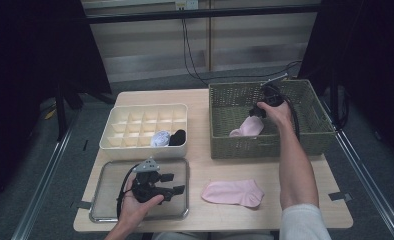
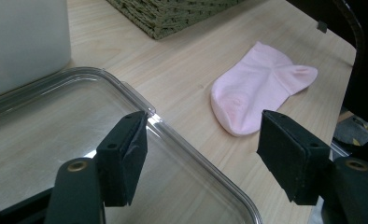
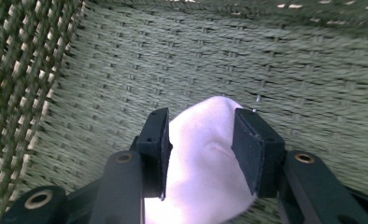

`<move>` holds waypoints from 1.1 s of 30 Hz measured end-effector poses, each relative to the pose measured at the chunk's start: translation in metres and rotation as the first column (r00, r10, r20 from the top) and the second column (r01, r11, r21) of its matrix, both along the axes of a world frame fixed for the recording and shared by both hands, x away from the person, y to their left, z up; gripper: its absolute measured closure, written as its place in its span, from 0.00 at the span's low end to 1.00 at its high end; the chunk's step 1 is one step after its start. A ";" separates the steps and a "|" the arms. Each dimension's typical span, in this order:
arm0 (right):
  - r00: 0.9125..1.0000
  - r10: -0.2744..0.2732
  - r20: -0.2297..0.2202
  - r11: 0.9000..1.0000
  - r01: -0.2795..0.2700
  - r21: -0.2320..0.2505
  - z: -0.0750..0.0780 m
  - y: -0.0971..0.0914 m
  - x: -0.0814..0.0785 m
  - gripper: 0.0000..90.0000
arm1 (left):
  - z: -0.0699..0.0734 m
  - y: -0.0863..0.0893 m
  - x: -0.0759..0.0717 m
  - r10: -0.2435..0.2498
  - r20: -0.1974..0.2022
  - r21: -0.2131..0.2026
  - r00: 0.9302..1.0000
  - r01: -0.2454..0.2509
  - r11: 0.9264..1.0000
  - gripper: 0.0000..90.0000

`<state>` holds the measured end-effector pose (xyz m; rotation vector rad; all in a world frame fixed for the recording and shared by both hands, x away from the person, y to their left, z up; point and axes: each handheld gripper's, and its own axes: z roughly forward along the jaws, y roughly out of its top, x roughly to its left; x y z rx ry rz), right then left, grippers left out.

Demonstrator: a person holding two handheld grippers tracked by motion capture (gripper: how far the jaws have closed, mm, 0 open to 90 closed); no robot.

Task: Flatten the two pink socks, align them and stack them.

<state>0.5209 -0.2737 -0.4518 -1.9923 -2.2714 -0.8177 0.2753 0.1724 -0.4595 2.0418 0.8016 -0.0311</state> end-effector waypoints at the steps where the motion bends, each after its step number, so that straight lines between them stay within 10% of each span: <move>1: 1.000 0.003 -0.016 1.000 -0.003 -0.023 -0.002 0.000 0.001 0.62 | 0.000 -0.001 0.000 -0.002 -0.004 0.003 1.000 0.003 1.000 0.37; 8: 0.997 0.000 -0.082 0.998 -0.005 -0.057 -0.013 0.001 0.003 0.63 | 0.001 -0.003 -0.003 -0.017 0.004 0.006 1.000 0.017 1.000 0.37; 13: 0.992 0.030 -0.119 0.997 -0.039 -0.068 -0.017 0.005 0.003 0.85 | 0.000 -0.003 -0.003 -0.015 0.005 0.005 1.000 0.015 1.000 0.37; 33: 0.996 0.084 -0.011 0.993 -0.083 0.082 0.015 0.010 -0.007 0.95 | -0.002 0.000 0.002 0.004 0.003 0.018 1.000 -0.005 1.000 0.37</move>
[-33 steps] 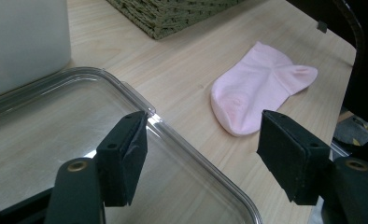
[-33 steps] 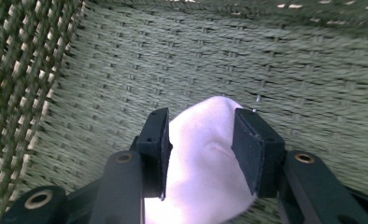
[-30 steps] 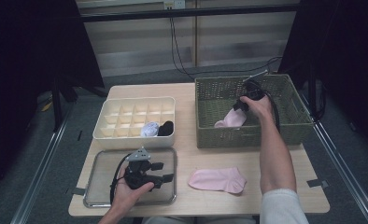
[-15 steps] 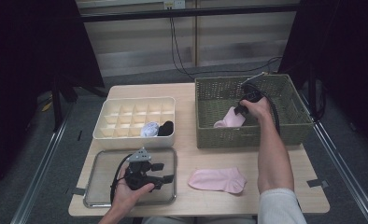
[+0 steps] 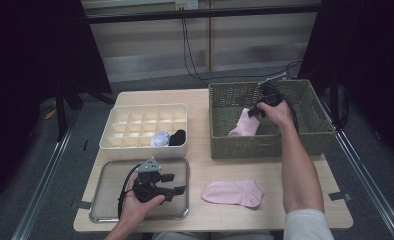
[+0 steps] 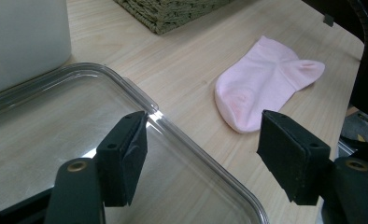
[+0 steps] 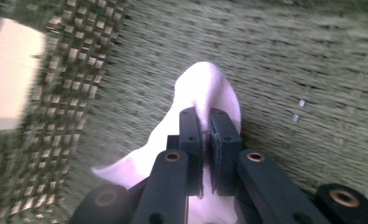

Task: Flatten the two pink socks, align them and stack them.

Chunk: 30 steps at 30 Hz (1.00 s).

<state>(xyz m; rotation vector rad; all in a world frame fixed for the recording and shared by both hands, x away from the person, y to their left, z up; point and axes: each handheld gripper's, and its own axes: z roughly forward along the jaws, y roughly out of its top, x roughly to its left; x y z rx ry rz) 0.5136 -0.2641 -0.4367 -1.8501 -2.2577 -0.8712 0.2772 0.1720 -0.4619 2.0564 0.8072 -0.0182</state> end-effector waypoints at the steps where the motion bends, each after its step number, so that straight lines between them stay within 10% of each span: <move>1: 1.000 0.007 0.005 1.000 -0.007 0.003 0.001 0.002 -0.001 0.95 | 0.000 0.000 0.000 0.002 0.000 0.001 1.000 -0.002 1.000 0.37; 30: 0.970 0.032 0.240 0.989 -0.065 0.130 0.057 0.016 -0.041 0.96 | -0.003 0.001 0.004 0.017 0.000 0.004 1.000 -0.017 1.000 0.37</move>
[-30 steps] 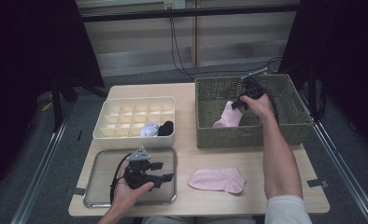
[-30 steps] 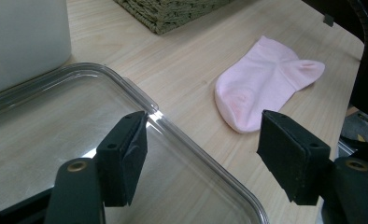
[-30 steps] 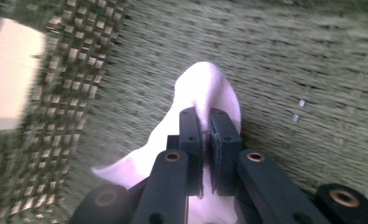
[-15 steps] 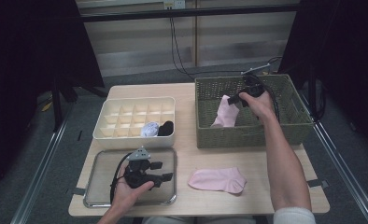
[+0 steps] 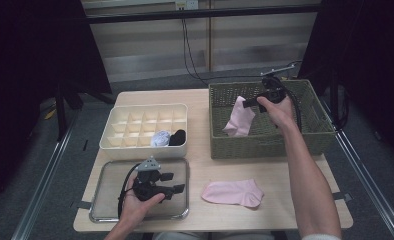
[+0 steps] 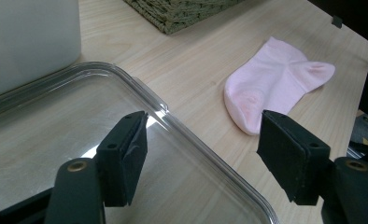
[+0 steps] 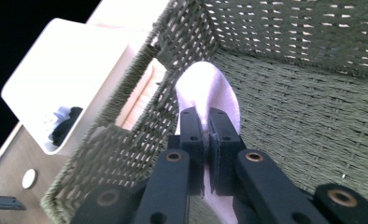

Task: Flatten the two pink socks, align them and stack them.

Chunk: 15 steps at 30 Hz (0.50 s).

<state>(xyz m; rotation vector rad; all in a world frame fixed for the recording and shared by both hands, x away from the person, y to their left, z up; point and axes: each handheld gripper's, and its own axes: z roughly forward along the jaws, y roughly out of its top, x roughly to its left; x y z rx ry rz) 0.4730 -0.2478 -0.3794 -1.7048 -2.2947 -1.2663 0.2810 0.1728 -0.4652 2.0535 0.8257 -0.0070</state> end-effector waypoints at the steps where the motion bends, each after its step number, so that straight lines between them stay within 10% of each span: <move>1: 1.000 0.001 0.004 1.000 -0.001 0.005 0.001 -0.001 -0.001 0.96 | 0.000 0.000 0.000 0.000 0.000 -0.001 1.000 0.000 1.000 0.37; 15: 0.997 0.008 0.080 0.999 -0.012 0.052 0.023 -0.005 -0.024 0.96 | 0.000 0.001 0.000 0.012 -0.005 -0.008 1.000 -0.012 1.000 0.37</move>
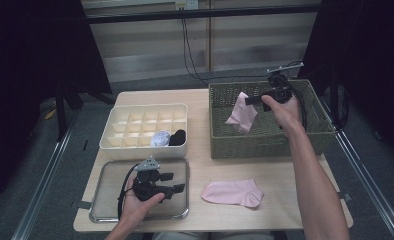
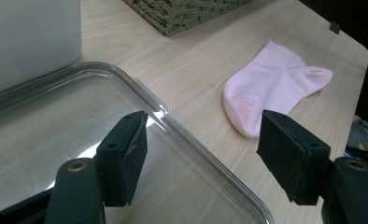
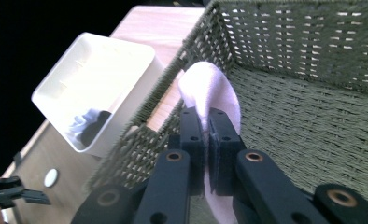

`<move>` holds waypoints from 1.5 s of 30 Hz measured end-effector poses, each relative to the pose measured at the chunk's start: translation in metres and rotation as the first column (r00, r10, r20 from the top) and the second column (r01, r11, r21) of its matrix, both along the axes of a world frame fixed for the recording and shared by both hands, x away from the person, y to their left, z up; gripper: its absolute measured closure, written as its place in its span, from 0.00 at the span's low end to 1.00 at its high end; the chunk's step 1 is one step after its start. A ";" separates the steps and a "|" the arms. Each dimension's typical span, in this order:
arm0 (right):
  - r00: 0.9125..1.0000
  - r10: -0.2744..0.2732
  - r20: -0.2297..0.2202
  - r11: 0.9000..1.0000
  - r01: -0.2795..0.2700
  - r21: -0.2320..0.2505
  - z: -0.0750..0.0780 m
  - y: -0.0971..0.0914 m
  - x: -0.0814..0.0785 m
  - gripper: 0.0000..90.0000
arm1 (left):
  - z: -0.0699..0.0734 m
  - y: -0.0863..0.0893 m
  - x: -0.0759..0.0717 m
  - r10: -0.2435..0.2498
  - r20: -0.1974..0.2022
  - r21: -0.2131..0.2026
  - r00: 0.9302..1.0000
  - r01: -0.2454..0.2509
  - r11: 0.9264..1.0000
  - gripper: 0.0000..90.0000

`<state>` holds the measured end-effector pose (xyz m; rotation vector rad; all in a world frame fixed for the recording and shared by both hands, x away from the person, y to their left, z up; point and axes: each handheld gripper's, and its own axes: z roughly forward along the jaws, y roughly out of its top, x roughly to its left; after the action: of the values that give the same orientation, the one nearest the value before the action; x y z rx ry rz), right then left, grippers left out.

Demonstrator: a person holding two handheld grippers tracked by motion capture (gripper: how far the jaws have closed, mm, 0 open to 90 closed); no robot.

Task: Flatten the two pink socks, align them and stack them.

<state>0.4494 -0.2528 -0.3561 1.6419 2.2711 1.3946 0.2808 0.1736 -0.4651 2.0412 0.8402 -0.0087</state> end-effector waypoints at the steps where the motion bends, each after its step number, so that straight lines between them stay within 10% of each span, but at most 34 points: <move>1: 1.000 -0.001 0.003 1.000 0.001 0.000 0.001 -0.001 -0.001 0.96 | 0.000 0.000 0.000 0.001 0.001 0.001 1.000 -0.001 1.000 0.37; 45: 0.982 0.026 0.187 0.997 -0.039 0.067 0.067 -0.007 -0.042 0.96 | -0.001 0.000 0.002 0.032 0.009 0.017 0.999 -0.032 0.999 0.38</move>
<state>0.4077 -0.2603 -0.2887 1.4293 2.1781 1.5792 0.2829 0.1737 -0.4662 2.0415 0.8702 0.0256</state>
